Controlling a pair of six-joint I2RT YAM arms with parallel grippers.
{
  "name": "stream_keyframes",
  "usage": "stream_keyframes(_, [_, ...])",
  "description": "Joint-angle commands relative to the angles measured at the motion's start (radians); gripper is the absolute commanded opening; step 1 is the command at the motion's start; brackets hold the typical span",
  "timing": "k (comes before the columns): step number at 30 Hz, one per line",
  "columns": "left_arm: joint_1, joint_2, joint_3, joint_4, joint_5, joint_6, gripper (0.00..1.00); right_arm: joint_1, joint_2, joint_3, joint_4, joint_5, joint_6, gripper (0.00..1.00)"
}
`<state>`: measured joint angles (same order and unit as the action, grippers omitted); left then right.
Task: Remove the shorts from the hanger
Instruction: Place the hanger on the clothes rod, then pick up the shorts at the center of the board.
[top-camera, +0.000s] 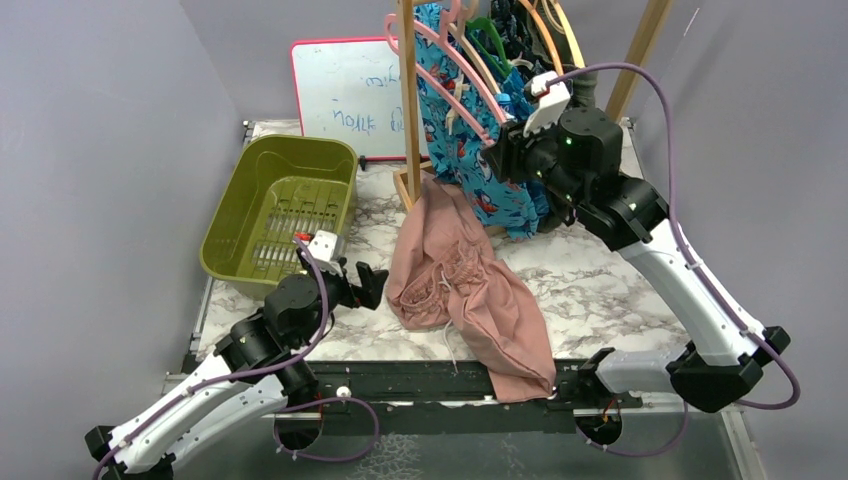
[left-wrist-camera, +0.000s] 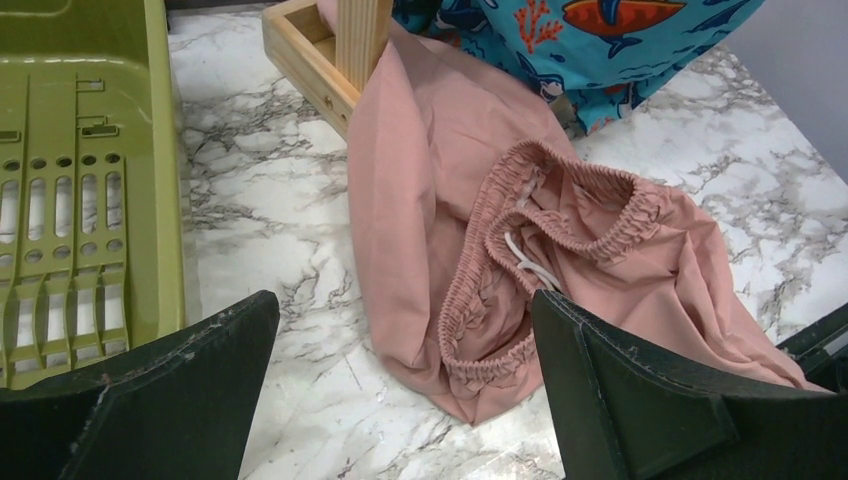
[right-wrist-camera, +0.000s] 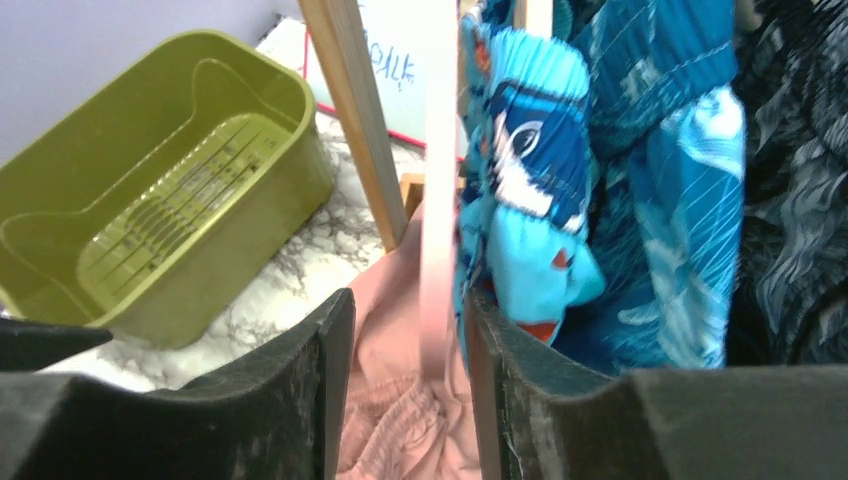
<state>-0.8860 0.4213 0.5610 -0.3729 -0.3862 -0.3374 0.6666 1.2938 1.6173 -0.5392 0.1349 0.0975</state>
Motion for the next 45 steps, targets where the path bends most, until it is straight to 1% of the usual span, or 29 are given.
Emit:
stream_keyframes(1, [-0.003, -0.034, 0.039, -0.033, -0.03, -0.024, 0.99, 0.001, -0.085, -0.057, -0.015, -0.063, 0.022, 0.55])
stream_keyframes(4, [-0.003, -0.091, 0.024, -0.033, -0.035, -0.05, 0.99, 0.0, -0.169, -0.128, 0.004, -0.079, 0.038, 0.71])
stream_keyframes(6, [-0.003, -0.126, 0.009, -0.029, -0.031, -0.063, 0.99, 0.002, -0.235, -0.186, 0.018, -0.09, 0.046, 0.78])
stream_keyframes(10, [-0.003, -0.159, 0.008, -0.014, 0.026, -0.046, 0.99, 0.002, -0.379, -0.322, 0.04, -0.065, 0.115, 0.85])
stream_keyframes(13, [-0.003, -0.168, 0.003, -0.003, 0.025, -0.043, 0.99, 0.001, -0.499, -0.44, 0.049, -0.037, 0.197, 0.86])
stream_keyframes(15, [-0.003, -0.149, 0.011, 0.01, 0.068, -0.038, 0.99, 0.001, -0.573, -0.524, 0.054, -0.036, 0.237, 0.88])
stream_keyframes(17, [-0.004, -0.12, 0.019, 0.033, 0.162, -0.036, 0.99, 0.002, -0.64, -0.593, 0.034, -0.024, 0.283, 0.88])
stream_keyframes(19, [-0.003, -0.081, 0.014, 0.074, 0.224, -0.061, 0.99, 0.001, -0.7, -0.663, 0.008, -0.004, 0.358, 0.88])
stream_keyframes(23, [-0.002, 0.028, 0.008, 0.149, 0.332, -0.168, 0.99, 0.001, -0.82, -0.852, -0.033, 0.011, 0.531, 0.88])
stream_keyframes(25, [-0.003, 0.121, 0.018, 0.188, 0.413, -0.207, 0.99, 0.001, -0.878, -0.945, -0.015, 0.021, 0.608, 0.88])
stream_keyframes(27, [-0.009, 0.253, 0.051, 0.191, 0.518, -0.208, 0.99, 0.001, -0.921, -1.005, 0.009, 0.019, 0.667, 0.88])
stream_keyframes(28, [-0.023, 0.314, 0.063, 0.192, 0.531, -0.204, 0.99, 0.002, -0.933, -1.025, 0.018, 0.011, 0.682, 0.88])
stream_keyframes(29, [-0.049, 0.362, 0.07, 0.195, 0.505, -0.193, 0.99, 0.001, -0.943, -1.04, 0.025, 0.005, 0.692, 0.88])
stream_keyframes(33, [-0.198, 0.486, 0.12, 0.202, 0.293, -0.115, 0.99, 0.002, -0.947, -1.054, 0.003, 0.007, 0.7, 0.88])
stream_keyframes(36, [-0.259, 0.576, 0.153, 0.24, 0.172, -0.093, 0.99, 0.001, -0.939, -1.037, -0.044, 0.047, 0.705, 0.88])
stream_keyframes(41, [-0.268, 0.758, 0.182, 0.329, 0.017, -0.074, 0.99, 0.002, -0.958, -1.025, -0.087, 0.071, 0.712, 0.88])
stream_keyframes(45, [-0.266, 0.884, 0.169, 0.439, -0.119, -0.01, 0.99, 0.001, -0.991, -1.029, -0.105, 0.082, 0.714, 0.88])
